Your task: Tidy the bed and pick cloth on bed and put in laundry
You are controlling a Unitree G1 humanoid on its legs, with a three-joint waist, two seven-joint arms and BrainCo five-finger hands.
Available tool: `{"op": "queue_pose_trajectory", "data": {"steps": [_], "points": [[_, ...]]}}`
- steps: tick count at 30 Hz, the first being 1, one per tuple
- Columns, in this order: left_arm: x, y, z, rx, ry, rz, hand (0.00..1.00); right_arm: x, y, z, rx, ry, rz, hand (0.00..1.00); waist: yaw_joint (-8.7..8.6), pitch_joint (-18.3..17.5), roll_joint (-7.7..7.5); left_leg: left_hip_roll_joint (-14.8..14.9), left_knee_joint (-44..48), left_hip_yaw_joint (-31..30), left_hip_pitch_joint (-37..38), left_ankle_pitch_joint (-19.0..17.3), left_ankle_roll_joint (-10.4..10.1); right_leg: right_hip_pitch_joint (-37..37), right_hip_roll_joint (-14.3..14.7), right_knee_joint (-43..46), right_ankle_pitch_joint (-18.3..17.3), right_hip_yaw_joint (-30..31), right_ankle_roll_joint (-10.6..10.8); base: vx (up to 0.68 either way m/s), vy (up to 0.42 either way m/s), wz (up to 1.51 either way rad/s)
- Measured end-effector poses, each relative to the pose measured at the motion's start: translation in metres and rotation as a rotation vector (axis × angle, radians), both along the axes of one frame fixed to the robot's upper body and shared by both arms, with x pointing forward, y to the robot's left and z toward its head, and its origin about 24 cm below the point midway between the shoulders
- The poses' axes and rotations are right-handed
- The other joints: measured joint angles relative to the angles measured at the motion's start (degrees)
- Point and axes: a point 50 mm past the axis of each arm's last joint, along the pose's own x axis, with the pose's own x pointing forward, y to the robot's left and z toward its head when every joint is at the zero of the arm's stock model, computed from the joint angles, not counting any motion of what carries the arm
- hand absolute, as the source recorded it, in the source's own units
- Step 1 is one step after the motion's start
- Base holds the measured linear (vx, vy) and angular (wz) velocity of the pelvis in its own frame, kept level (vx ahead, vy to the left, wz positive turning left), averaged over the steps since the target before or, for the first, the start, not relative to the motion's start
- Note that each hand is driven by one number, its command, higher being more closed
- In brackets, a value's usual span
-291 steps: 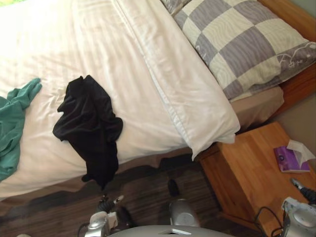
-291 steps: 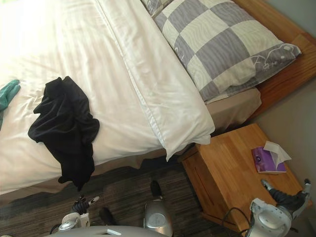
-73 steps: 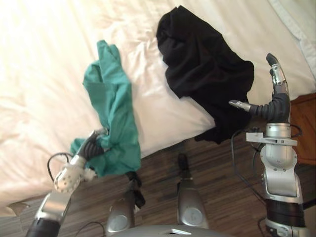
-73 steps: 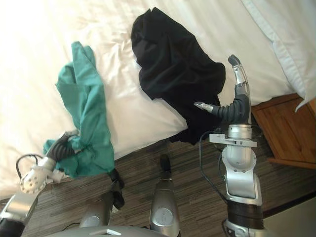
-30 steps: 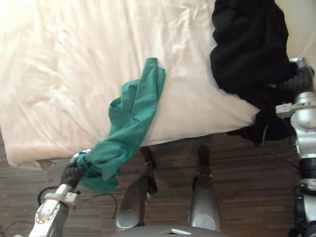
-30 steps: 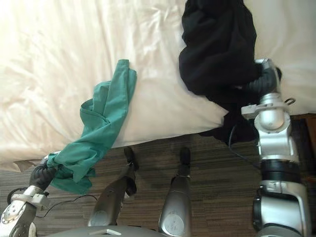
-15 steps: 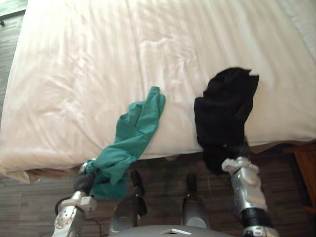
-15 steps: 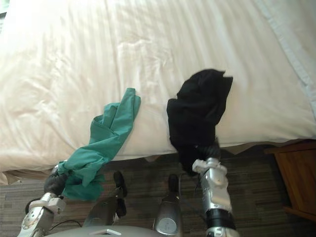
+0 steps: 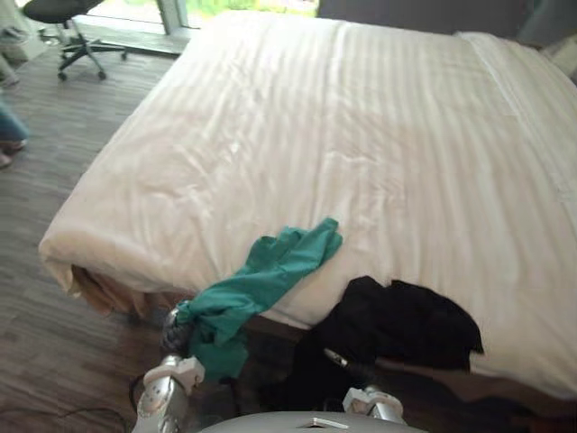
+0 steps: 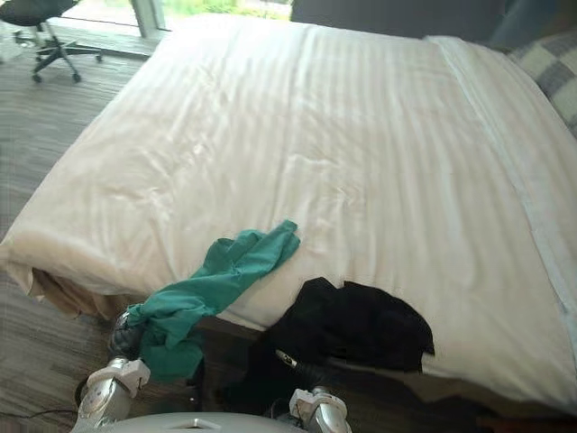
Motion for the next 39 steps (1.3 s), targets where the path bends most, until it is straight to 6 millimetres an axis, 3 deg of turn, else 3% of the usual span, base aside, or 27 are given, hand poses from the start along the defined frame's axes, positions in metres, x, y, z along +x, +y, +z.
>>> {"op": "queue_pose_trajectory", "data": {"steps": [2, 3, 4, 5, 6, 7, 8, 9, 10, 11, 12, 14, 15, 17, 19, 20, 23, 24, 25, 26, 28, 29, 32, 33, 35, 36, 39], "points": [[-0.001, -0.004, -0.002, -0.008, 0.01, 0.002, 1.0, 0.004, -0.003, 0.002, -0.021, -0.01, 0.018, 1.0, 1.03, 0.0, 1.36, 0.0, 0.0, -2.7, -1.3, 0.5, 0.4, 1.1, 0.3, 0.4, -0.6, -4.3, 0.1, -0.08, -0.133, 1.04], [-0.003, -0.007, -0.003, -0.019, 0.015, 0.018, 1.0, 0.004, -0.005, 0.002, -0.03, -0.008, 0.015, 1.0, 0.74, 0.2, 2.07, 0.1, 0.0, -2.0, -2.6, -0.3, 1.7, 2.6, 0.0, 0.2, -0.2, -9.0, 0.6, -0.03, -0.079, 1.87], [-0.002, -0.009, -0.003, -0.027, 0.021, 0.038, 1.0, 0.001, -0.006, 0.001, -0.032, -0.001, 0.005, 1.0, 0.19, 0.3, 1.58, 0.2, 0.8, 4.4, -3.7, -4.1, 7.2, 5.3, -0.9, -2.3, 1.0, -14.2, 0.5, 0.0, -0.065, 2.06], [0.0, -0.01, -0.002, -0.03, 0.016, 0.044, 1.0, 0.0, -0.006, 0.002, -0.034, -0.005, 0.001, 1.0, 0.25, 0.8, 0.88, 0.5, 2.3, 9.7, -4.5, -5.3, 8.9, 6.4, -1.8, -3.3, 1.5, -16.0, 0.5, 0.06, -0.014, 1.95], [0.001, -0.012, 0.0, -0.026, 0.006, 0.051, 1.0, 0.0, -0.007, 0.003, -0.043, -0.005, -0.008, 1.0, 1.08, 1.7, 1.7, 2.3, 7.2, 21.7, -4.9, -6.1, 10.0, 8.2, -2.1, -3.4, 1.6, -18.0, 0.6, 0.09, 0.017, 1.63], [-0.004, -0.014, -0.003, -0.022, 0.028, 0.052, 1.0, -0.003, -0.009, 0.003, -0.056, 0.004, -0.021, 1.0, 1.18, 2.0, 2.68, 3.7, 8.8, 27.4, -4.8, -5.0, 11.5, 9.8, -1.5, -3.0, 1.5, -20.0, 0.6, 0.08, 0.035, 1.51], [-0.006, -0.015, -0.004, -0.021, 0.037, 0.053, 1.0, -0.001, -0.009, 0.003, -0.06, 0.0, -0.023, 1.0, 1.18, 1.9, 3.18, 3.8, 8.8, 28.1, -4.9, -4.9, 12.0, 10.0, -1.5, -2.3, 1.5, -20.8, 0.6, 0.06, 0.04, 1.49], [-0.008, -0.018, -0.005, -0.027, 0.04, 0.046, 1.0, 0.001, -0.012, 0.007, -0.075, -0.015, -0.018, 1.0, 1.35, 2.1, 5.32, 3.8, 8.6, 28.3, -5.0, -5.4, 12.5, 9.4, -1.7, 1.3, 1.7, -22.3, 0.1, 0.02, 0.02, 1.45], [-0.004, -0.022, -0.003, -0.04, 0.027, 0.048, 1.0, 0.008, -0.017, 0.01, -0.11, -0.037, 0.004, 1.0, 0.39, 2.7, 7.14, 4.6, 7.4, 28.2, -5.8, -6.8, 12.9, 8.0, 1.2, -1.0, -1.7, -21.7, -1.1, -0.01, 0.016, 1.5], [-0.002, -0.021, -0.002, -0.037, 0.019, 0.052, 1.0, 0.014, -0.014, 0.013, -0.112, -0.055, 0.014, 1.0, -0.31, 3.0, 6.48, 4.2, 7.7, 30.0, -6.5, -9.0, 12.5, 7.8, 2.2, -6.3, -1.2, -21.5, -1.9, 0.0, 0.028, 1.78], [0.003, -0.018, -0.002, -0.029, 0.014, 0.051, 1.0, 0.019, -0.009, 0.014, -0.106, -0.07, 0.023, 1.0, -1.45, 3.9, 4.59, 3.8, 11.3, 32.8, -8.0, -11.4, 12.5, 7.9, 0.4, -7.6, 3.2, -23.5, -2.9, 0.06, 0.036, 1.38], [-0.001, -0.024, -0.005, -0.044, 0.033, 0.046, 1.0, 0.022, -0.012, 0.016, -0.142, -0.079, 0.052, 1.0, 0.05, 3.9, 4.54, 6.2, 16.4, 34.0, -6.2, -10.6, 10.0, 8.2, -1.4, -6.3, 4.4, -25.8, -3.2, 0.14, 0.016, 0.96], [-0.003, -0.027, -0.008, -0.04, 0.048, 0.033, 1.0, 0.023, -0.013, 0.016, -0.146, -0.077, 0.046, 1.0, -1.22, 4.0, 4.47, 5.2, 15.2, 34.5, -4.8, -8.0, 7.6, 9.9, -1.9, -6.1, 4.5, -28.1, -2.3, 0.19, 0.045, 0.94], [0.002, -0.028, -0.006, -0.026, 0.036, 0.008, 1.0, 0.026, -0.01, 0.017, -0.147, -0.083, 0.063, 1.0, -0.18, 3.7, 4.32, 3.4, 13.5, 32.8, -4.8, -7.6, 8.8, 9.9, -3.4, -6.0, 6.7, -31.4, -1.0, 0.15, 0.124, 0.75], [0.01, -0.021, -0.002, 0.033, 0.017, -0.035, 1.0, 0.037, 0.003, 0.022, -0.131, -0.124, 0.083, 1.0, -0.04, 4.9, 1.46, 0.7, 11.3, 30.0, -5.1, -7.0, 9.8, 10.9, -4.4, -6.0, 7.9, -35.8, -0.4, 0.12, 0.126, 0.62], [0.011, -0.018, -0.002, 0.053, 0.017, -0.046, 1.0, 0.038, 0.005, 0.023, -0.125, -0.126, 0.083, 1.0, 0.08, 5.1, 0.9, 0.1, 10.8, 29.3, -5.0, -6.9, 10.0, 10.9, -4.7, -5.5, 8.0, -36.7, -0.3, 0.08, 0.056, 0.66], [0.01, -0.018, -0.003, 0.079, 0.028, -0.08, 1.0, 0.037, 0.005, 0.022, -0.126, -0.123, 0.085, 1.0, 0.37, 5.5, 0.36, -3.2, 7.8, 25.1, -3.5, -7.4, 10.0, 9.2, -9.0, 5.8, 8.9, -38.9, -1.1, 0.11, 0.095, 0.68], [0.009, -0.018, -0.003, 0.08, 0.028, -0.086, 1.0, 0.037, 0.004, 0.022, -0.131, -0.123, 0.087, 1.0, 0.35, 5.6, 0.41, -3.6, 7.3, 24.5, -3.0, -7.6, 10.4, 8.1, -10.2, 9.2, 9.3, -38.7, -2.2, 0.1, 0.103, 0.55], [0.009, -0.017, -0.003, 0.082, 0.027, -0.091, 1.0, 0.037, 0.003, 0.022, -0.143, -0.122, 0.097, 1.0, 0.38, 5.7, 0.76, -4.1, 6.6, 23.4, -2.6, -7.9, 10.8, 6.3, -11.8, 14.6, 10.3, -38.1, -5.9, 0.11, 0.111, 0.51], [0.01, -0.017, -0.003, 0.086, 0.024, -0.097, 1.0, 0.038, 0.005, 0.022, -0.158, -0.123, 0.116, 1.0, 0.26, 6.0, 1.2, -4.2, 5.9, 21.9, -2.1, -7.9, 10.7, 3.6, -12.2, 19.1, 7.6, -35.0, -8.1, 0.12, 0.106, 0.58], [0.009, -0.012, -0.003, 0.114, 0.03, -0.105, 1.0, 0.037, 0.012, 0.022, -0.148, -0.122, 0.14, 1.0, 0.08, 6.3, 1.37, -4.2, 5.0, 19.8, -0.8, -7.3, 9.9, 0.1, -8.5, 19.9, 3.0, -27.7, -7.0, 0.14, 0.083, 0.58], [0.009, -0.012, -0.003, 0.115, 0.033, -0.108, 1.0, 0.033, 0.014, 0.02, -0.14, -0.113, 0.141, 1.0, -0.34, 6.5, 1.59, -4.5, 4.6, 17.8, 0.2, -7.2, 9.7, -1.1, -5.1, 17.8, 0.7, -22.5, -6.2, 0.14, 0.032, 0.75], [0.009, -0.019, -0.004, 0.107, 0.034, -0.135, 1.0, 0.023, 0.014, 0.015, -0.138, -0.08, 0.141, 1.0, -1.44, 6.5, 1.41, -6.2, 3.7, 13.8, 2.6, -7.1, 9.5, -2.9, 0.9, 12.2, -1.7, -12.5, -5.0, 0.14, -0.028, 0.95], [0.009, -0.024, -0.006, 0.101, 0.039, -0.155, 1.0, 0.02, 0.013, 0.013, -0.138, -0.067, 0.139, 1.0, -1.63, 6.5, 1.32, -7.1, 3.8, 12.1, 3.6, -6.8, 9.5, -3.8, 2.9, 8.2, -1.5, -8.6, -5.1, 0.11, -0.072, 0.79], [0.009, -0.027, -0.007, 0.1, 0.042, -0.166, 1.0, 0.02, 0.014, 0.013, -0.131, -0.066, 0.135, 1.0, -1.58, 6.6, 0.59, -8.3, 3.8, 11.0, 4.7, -6.8, 9.5, -3.9, 2.8, 3.4, 1.4, -6.6, -6.2, 0.09, -0.062, 0.51], [-0.001, -0.042, -0.019, 0.089, 0.098, -0.25, 1.0, 0.016, 0.018, 0.011, -0.068, -0.066, 0.131, 1.0, -0.09, 4.3, 0.94, -5.9, 0.5, 11.3, 10.0, -8.0, 6.4, 4.5, 6.2, -10.5, 9.5, -6.6, -6.3, 0.04, -0.025, 0.2], [-0.001, -0.042, -0.019, 0.089, 0.098, -0.249, 1.0, 0.016, 0.018, 0.011, -0.068, -0.066, 0.131, 1.0, -0.09, 4.3, 1.0, -5.9, 0.5, 11.3, 10.0, -8.0, 6.4, 4.4, 6.2, -10.3, 9.4, -6.6, -6.3, 0.0, 0.0, -0.01]]}}
